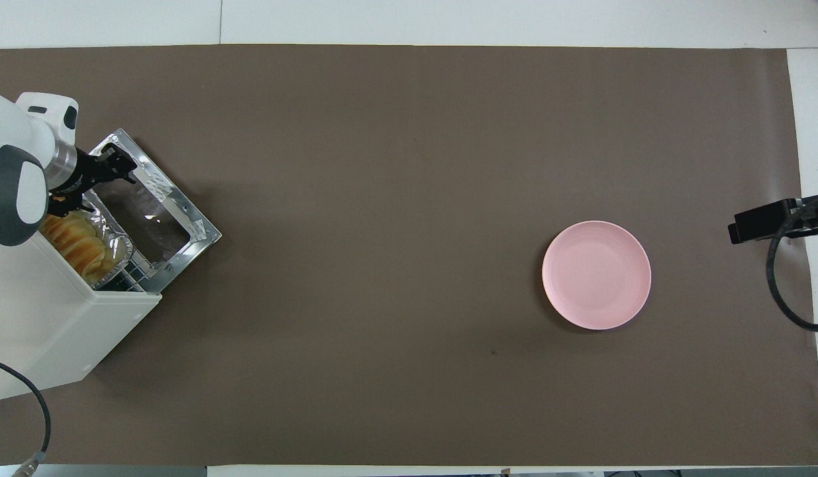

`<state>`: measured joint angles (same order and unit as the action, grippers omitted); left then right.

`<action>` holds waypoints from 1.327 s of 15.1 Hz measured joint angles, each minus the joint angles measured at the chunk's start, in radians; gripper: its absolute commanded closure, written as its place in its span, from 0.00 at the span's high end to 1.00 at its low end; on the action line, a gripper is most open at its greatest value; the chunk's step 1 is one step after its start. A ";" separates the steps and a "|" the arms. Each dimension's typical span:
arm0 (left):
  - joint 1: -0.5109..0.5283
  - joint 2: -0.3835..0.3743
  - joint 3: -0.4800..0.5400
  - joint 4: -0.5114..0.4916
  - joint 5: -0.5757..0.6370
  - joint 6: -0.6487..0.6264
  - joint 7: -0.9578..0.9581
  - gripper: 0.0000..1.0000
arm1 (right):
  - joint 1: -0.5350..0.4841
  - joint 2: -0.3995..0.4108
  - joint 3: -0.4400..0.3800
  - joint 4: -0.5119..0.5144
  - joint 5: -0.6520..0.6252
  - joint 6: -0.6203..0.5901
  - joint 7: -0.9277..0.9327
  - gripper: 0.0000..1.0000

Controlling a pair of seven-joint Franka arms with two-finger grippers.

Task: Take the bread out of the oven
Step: 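Pull the foil tray out of the oven with the left gripper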

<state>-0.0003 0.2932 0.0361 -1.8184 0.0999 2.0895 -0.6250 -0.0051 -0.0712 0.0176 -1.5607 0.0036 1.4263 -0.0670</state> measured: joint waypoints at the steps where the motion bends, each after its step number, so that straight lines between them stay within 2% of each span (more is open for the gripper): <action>1: -0.002 -0.001 -0.001 -0.009 0.000 0.001 -0.003 0.43 | 0.000 0.000 0.000 0.000 0.000 0.000 0.000 1.00; 2: -0.002 -0.003 -0.001 -0.020 0.000 0.004 -0.004 0.27 | 0.000 0.000 0.000 0.000 0.000 0.000 0.000 1.00; 3: -0.002 -0.006 0.000 -0.031 0.000 0.012 -0.004 0.07 | 0.000 0.000 0.000 0.000 0.000 0.000 0.000 1.00; 4: -0.002 -0.010 0.002 -0.041 0.001 0.020 -0.004 0.00 | 0.000 0.000 0.000 0.000 0.000 0.000 0.000 1.00; 13: -0.029 -0.030 -0.022 -0.042 0.003 0.059 0.012 0.00 | 0.000 -0.001 0.000 0.000 0.000 0.000 0.000 1.00; 16: -0.181 0.001 -0.039 0.059 -0.043 0.071 0.007 0.00 | 0.001 -0.001 0.000 0.000 0.000 0.000 0.000 1.00; 20: -0.420 0.122 -0.042 0.220 -0.061 0.069 -0.015 0.00 | 0.001 -0.001 0.000 0.000 0.000 0.000 0.000 1.00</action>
<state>-0.4205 0.4155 -0.0060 -1.5983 0.0391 2.1590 -0.6403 -0.0046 -0.0718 0.0176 -1.5609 0.0037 1.4263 -0.0671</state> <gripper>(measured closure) 0.987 0.000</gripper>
